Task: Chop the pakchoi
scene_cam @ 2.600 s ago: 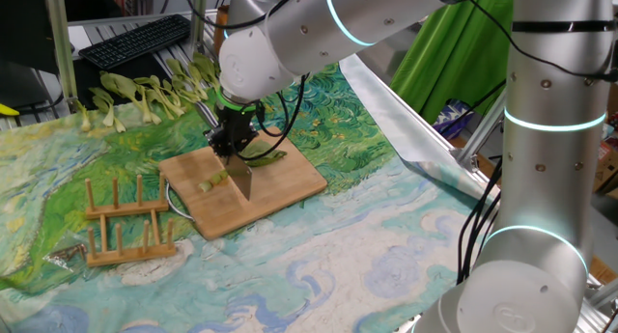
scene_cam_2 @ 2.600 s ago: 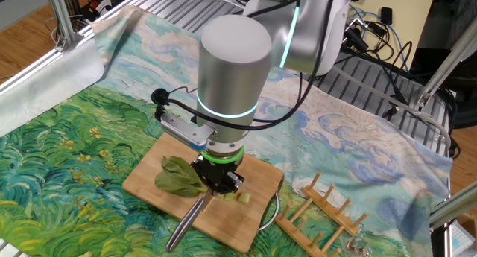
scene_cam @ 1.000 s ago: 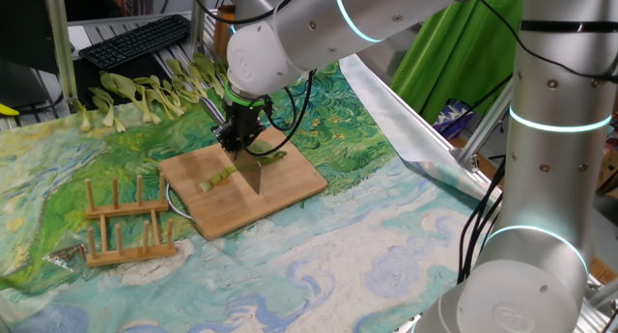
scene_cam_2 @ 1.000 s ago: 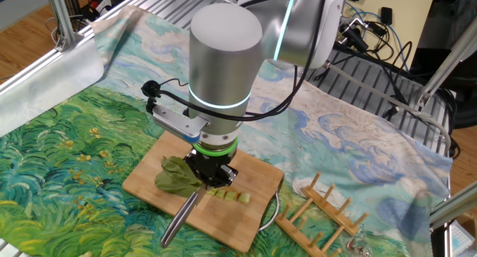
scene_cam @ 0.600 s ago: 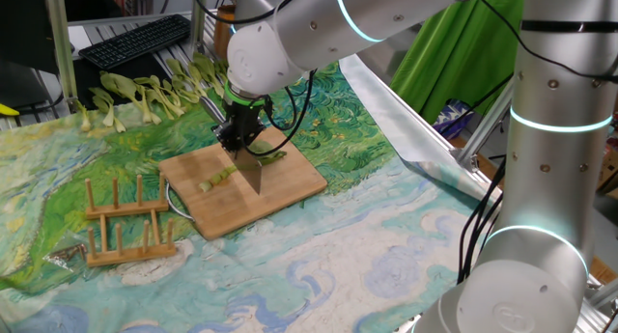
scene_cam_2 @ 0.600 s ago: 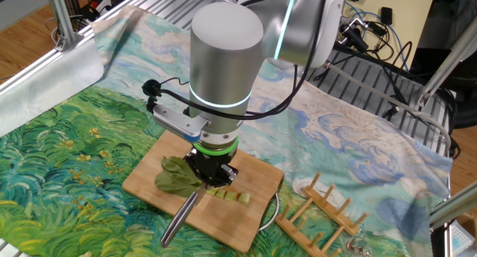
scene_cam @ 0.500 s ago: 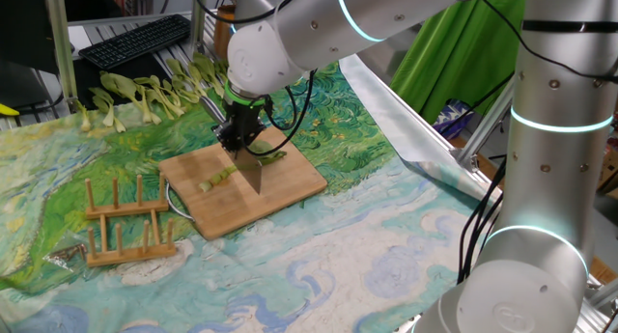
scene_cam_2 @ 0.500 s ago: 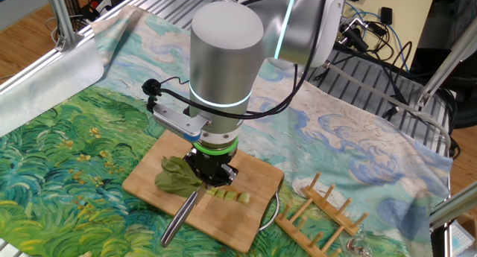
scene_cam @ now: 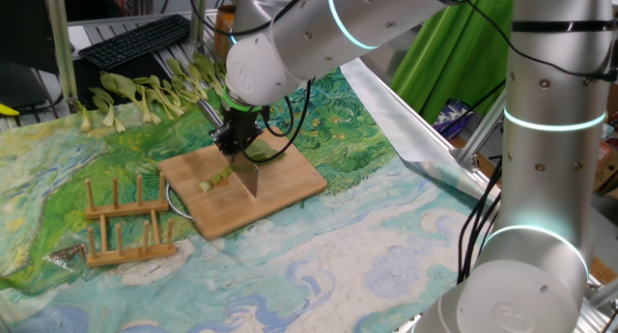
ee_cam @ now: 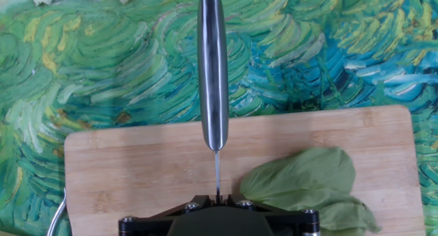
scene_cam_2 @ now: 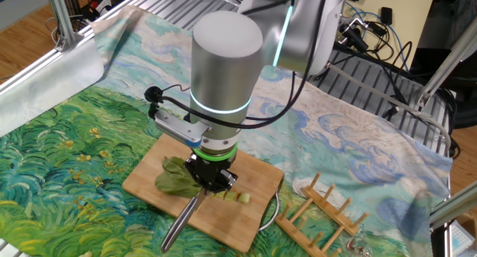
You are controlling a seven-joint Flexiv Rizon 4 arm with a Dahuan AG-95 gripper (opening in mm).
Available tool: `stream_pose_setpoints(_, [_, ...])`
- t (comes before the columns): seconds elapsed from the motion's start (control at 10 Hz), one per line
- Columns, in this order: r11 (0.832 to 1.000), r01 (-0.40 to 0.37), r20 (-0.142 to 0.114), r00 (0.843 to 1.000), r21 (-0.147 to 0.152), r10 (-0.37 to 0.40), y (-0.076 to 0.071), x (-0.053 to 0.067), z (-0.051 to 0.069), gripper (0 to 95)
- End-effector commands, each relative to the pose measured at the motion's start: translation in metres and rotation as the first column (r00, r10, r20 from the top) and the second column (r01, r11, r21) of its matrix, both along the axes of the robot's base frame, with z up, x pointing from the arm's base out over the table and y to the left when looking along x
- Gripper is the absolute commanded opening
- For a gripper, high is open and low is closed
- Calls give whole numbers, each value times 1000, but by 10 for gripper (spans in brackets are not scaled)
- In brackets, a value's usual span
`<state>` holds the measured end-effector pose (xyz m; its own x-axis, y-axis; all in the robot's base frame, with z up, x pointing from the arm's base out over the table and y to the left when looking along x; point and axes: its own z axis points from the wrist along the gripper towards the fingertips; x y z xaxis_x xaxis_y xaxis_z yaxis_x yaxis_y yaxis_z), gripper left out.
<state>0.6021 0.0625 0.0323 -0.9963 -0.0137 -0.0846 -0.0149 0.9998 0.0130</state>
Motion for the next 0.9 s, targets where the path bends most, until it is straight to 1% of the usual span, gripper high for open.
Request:
stream_pose_setpoints(0.1, [1000, 1, -8, 1000, 1, -1, -1, -1, 0, 0])
stream_pose_setpoints(0.3, [1000, 6, -5, 1000, 2, -6, 0, -1, 1, 0])
stream_pose_setpoints(0.5, [1000, 13, -11, 1000, 13, -13, 1, -1, 1, 0])
stream_pose_setpoints(0.8, [1000, 22, -11, 1000, 13, -22, 2, -1, 2, 0])
stream_pose_setpoints(0.9, [999, 28, -12, 1000, 19, -27, 3, -1, 1, 0])
